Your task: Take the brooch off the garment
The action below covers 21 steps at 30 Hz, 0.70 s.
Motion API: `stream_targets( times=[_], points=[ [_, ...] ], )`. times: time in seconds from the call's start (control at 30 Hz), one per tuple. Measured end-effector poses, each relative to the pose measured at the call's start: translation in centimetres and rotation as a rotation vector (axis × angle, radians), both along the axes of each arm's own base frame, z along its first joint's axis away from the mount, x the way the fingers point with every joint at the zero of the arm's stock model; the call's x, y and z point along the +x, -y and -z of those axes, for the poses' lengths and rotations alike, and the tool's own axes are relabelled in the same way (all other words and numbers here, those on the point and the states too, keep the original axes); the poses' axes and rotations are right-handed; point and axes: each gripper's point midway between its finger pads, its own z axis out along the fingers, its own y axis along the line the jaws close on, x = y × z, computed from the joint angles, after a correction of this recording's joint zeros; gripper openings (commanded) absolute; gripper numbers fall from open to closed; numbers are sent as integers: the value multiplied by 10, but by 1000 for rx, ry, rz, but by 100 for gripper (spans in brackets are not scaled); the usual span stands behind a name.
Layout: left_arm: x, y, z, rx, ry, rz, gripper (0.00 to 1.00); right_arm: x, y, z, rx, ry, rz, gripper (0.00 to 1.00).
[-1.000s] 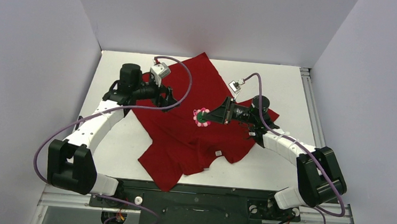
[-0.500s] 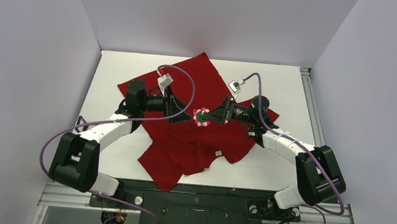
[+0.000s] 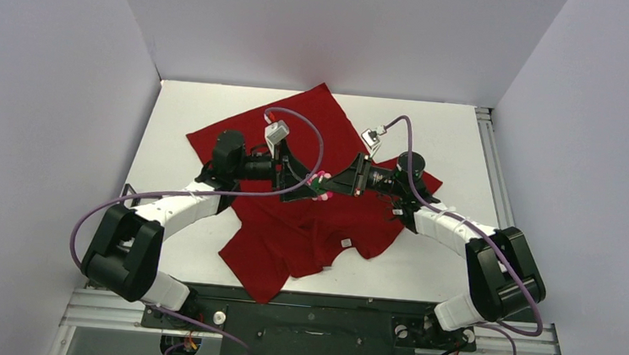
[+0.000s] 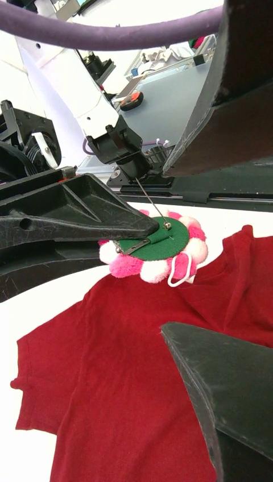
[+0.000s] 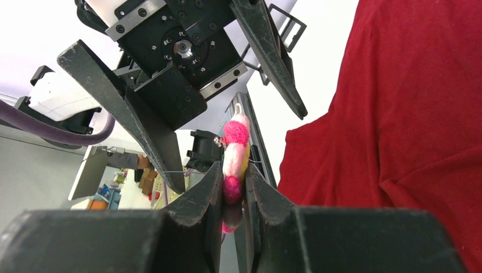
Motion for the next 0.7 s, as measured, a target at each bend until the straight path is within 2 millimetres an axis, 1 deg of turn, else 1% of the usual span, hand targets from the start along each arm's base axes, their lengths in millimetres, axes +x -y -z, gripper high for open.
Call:
stream_targets(
  times=[0.07, 0.1, 0.13, 0.2, 0.23, 0.27, 0.4, 0.53, 0.7],
  points=[
    [0, 1, 1, 2, -3, -2, 95, 0, 0, -1, 3, 2, 0, 0],
    [-1, 2, 1, 2, -6, -1, 90, 0, 0, -1, 3, 2, 0, 0],
    [-1, 3, 2, 3, -8, 0, 87, 0, 0, -1, 4, 4, 0, 0],
    [-3, 6, 2, 3, -19, 7, 77, 0, 0, -2, 6, 8, -1, 0],
    [-4, 8, 2, 1, -27, 9, 75, 0, -1, -2, 6, 11, -2, 0],
    [-4, 10, 3, 0, -36, 10, 70, 0, -1, -2, 6, 12, -2, 0],
    [-2, 12, 1, -18, -72, 6, 60, -2, -2, 6, -25, 29, -4, 0],
    [-2, 13, -6, -44, -89, 4, 54, -8, -3, 16, -72, 54, -16, 0],
    [-2, 14, -11, -63, -100, 6, 52, -12, 0, 16, -99, 99, -15, 0]
  ],
)
